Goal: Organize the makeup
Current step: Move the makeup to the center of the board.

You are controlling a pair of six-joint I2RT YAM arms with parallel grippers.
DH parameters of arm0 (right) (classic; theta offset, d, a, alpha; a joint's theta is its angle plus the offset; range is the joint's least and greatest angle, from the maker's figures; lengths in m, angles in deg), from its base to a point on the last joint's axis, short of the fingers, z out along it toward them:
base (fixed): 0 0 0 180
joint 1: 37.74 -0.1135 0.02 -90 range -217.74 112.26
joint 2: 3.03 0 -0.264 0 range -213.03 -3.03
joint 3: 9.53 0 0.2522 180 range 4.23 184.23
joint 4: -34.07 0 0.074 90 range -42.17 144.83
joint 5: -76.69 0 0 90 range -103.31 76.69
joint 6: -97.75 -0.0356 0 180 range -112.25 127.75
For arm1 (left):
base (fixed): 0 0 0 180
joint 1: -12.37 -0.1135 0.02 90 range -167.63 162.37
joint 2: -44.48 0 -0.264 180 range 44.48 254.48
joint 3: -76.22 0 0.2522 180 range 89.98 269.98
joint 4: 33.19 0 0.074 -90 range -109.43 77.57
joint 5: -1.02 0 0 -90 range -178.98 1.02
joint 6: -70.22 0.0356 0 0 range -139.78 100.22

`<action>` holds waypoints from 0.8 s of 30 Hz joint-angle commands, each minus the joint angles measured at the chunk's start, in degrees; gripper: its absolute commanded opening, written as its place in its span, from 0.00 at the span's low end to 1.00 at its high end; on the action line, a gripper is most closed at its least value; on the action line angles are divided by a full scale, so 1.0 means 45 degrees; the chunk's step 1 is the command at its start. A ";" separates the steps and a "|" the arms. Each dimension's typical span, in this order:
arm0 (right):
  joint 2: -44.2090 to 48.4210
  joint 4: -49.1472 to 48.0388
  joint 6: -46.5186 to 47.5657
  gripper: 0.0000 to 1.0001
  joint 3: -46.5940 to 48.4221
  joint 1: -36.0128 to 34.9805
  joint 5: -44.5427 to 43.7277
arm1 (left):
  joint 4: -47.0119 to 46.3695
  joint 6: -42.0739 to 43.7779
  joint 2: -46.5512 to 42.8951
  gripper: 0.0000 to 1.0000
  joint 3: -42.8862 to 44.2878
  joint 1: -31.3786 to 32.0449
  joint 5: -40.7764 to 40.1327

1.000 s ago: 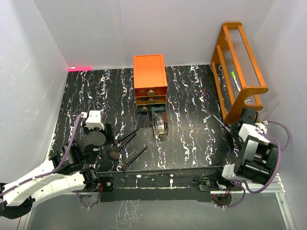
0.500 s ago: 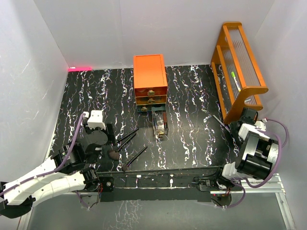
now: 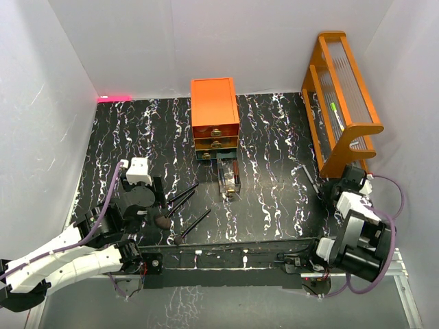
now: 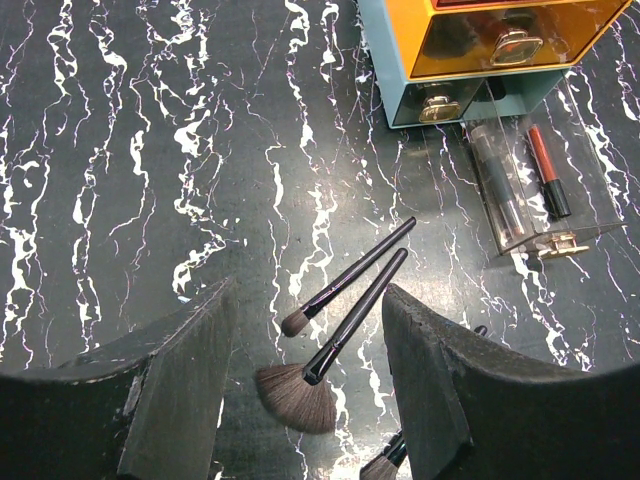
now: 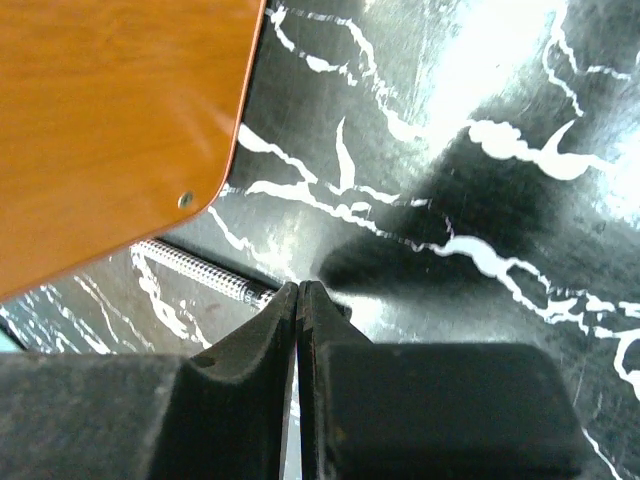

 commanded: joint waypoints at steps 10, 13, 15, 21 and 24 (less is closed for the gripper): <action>0.3404 0.2214 0.2561 0.08 0.1440 -0.0278 0.1051 | 0.0188 -0.0120 -0.0237 0.58 0.0050 0.0035 -0.0403; 0.4795 0.2622 0.3269 0.09 0.1822 -0.0959 0.1213 | 0.0204 -0.0175 -0.0269 0.58 0.0058 0.0025 -0.0429; 0.5483 0.2841 0.3704 0.10 0.2186 -0.1958 0.1058 | 0.0205 -0.0200 -0.0289 0.58 0.0074 0.0040 -0.0422; 0.4886 0.3727 0.4708 0.21 0.4012 -0.6304 0.0624 | 0.0088 -0.0259 -0.0275 0.62 0.0080 0.0025 -0.0268; 0.3774 0.3689 0.4970 0.26 0.4798 -0.8738 0.0274 | 0.0005 -0.0343 -0.0219 0.65 0.0090 0.0025 -0.0129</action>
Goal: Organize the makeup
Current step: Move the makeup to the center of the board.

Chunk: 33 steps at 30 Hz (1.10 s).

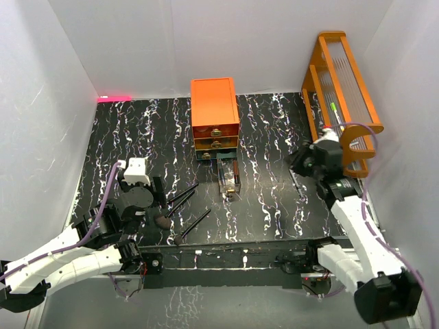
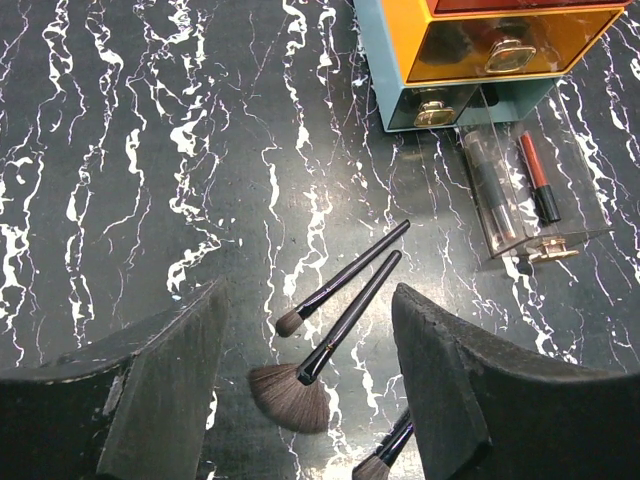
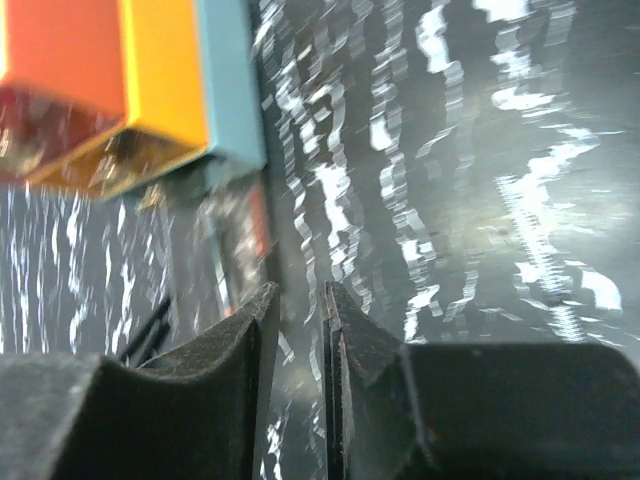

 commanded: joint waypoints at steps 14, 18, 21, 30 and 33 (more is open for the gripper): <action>-0.8713 0.3402 0.1916 0.60 0.5523 -0.5169 -0.5827 | 0.0803 -0.0857 0.0419 0.73 0.0303 0.0012 -0.0710; -0.9134 0.2890 0.2421 0.58 0.4789 -0.2735 -0.4089 | 0.0954 -0.1027 0.0356 0.74 0.0308 0.0016 -0.0802; -0.8585 0.1924 0.2832 0.56 0.3523 -0.1947 -0.3489 | 0.1023 -0.1126 0.0306 0.74 0.0284 0.0007 -0.0799; -0.8635 0.1205 0.2997 0.48 0.2401 -0.1529 -0.2611 | 0.1014 -0.1135 0.0517 0.74 0.0295 0.0007 -0.0777; -0.8672 0.0999 0.3005 0.46 0.2108 -0.1514 -0.2565 | 0.1024 -0.1170 0.0548 0.74 0.0294 0.0010 -0.0765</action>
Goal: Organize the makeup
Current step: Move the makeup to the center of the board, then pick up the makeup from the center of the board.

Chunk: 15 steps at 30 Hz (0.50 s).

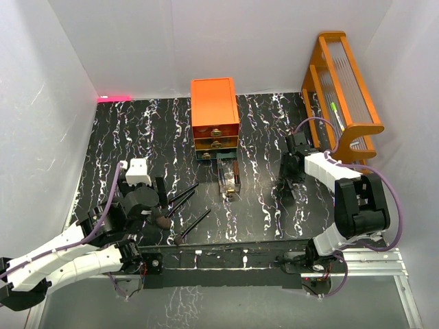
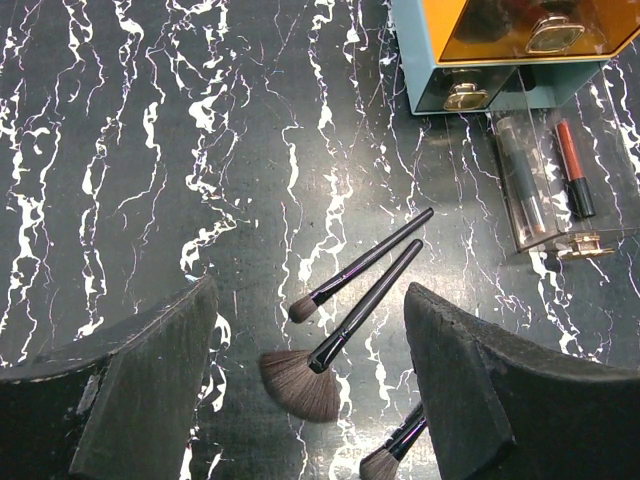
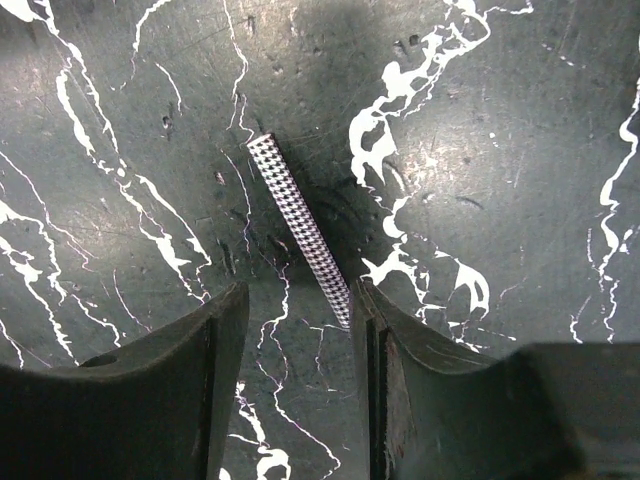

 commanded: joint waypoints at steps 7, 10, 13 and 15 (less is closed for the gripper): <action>0.0191 -0.1140 0.0022 0.43 -0.0532 0.0055 0.0079 | 0.0178 -0.0123 0.0118 0.74 0.0269 0.0006 -0.0396; 0.0172 -0.1240 0.0015 0.41 -0.0634 0.0056 0.0035 | 0.0161 -0.0137 0.0159 0.74 0.0265 0.0005 -0.0395; 0.0093 -0.1281 0.0043 0.35 -0.0688 0.0055 0.0181 | 0.0187 -0.0126 0.0200 0.74 0.0272 0.0008 -0.0396; 0.0076 -0.1323 0.0045 0.34 -0.0763 0.0059 0.0259 | 0.0198 -0.0127 0.0201 0.74 0.0278 0.0007 -0.0395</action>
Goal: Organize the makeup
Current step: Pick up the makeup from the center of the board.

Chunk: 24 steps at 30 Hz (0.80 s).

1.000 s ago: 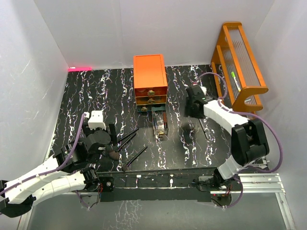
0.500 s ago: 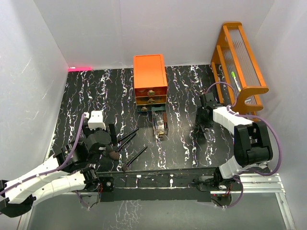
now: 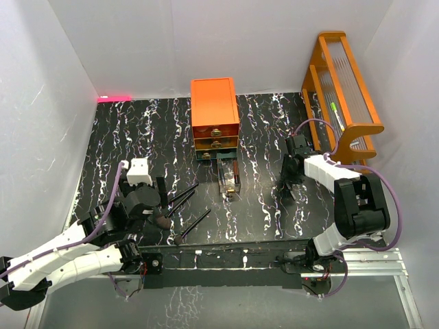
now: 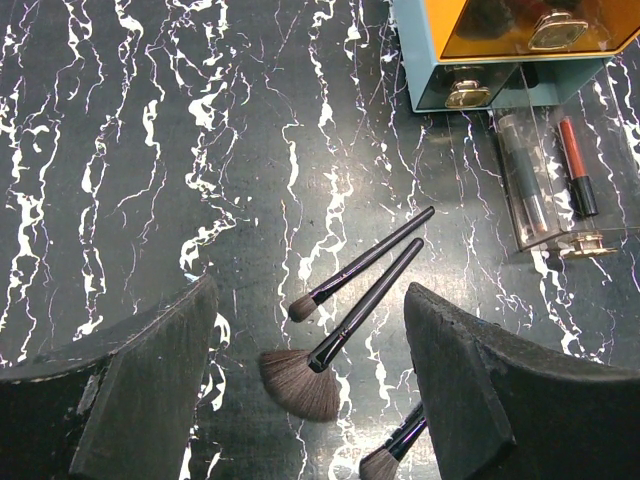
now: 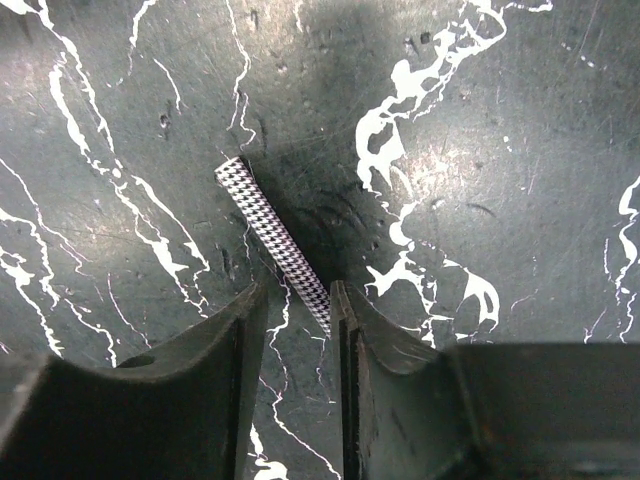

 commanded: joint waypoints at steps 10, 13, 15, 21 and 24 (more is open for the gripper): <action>-0.0129 -0.0773 -0.0033 0.31 -0.0430 0.0052 0.0434 | 0.0179 -0.0046 -0.0091 0.74 0.0267 0.0021 -0.0396; -0.0240 -0.0826 0.0020 0.26 -0.0367 0.0013 0.0677 | 0.0208 -0.0020 -0.0092 0.74 0.0277 0.0006 -0.0391; -0.0229 -0.0862 0.0034 0.24 -0.0295 -0.0078 0.0776 | 0.0215 -0.0030 -0.0092 0.74 0.0282 0.0015 -0.0394; -0.0291 -0.0855 0.0096 0.14 0.0026 -0.0381 0.0979 | 0.0239 -0.0046 -0.0168 0.74 0.0289 0.0007 -0.0352; -0.0121 -0.0814 -0.0002 0.10 0.0241 -0.0824 0.0764 | 0.0237 -0.0056 -0.0173 0.74 0.0285 0.0006 -0.0347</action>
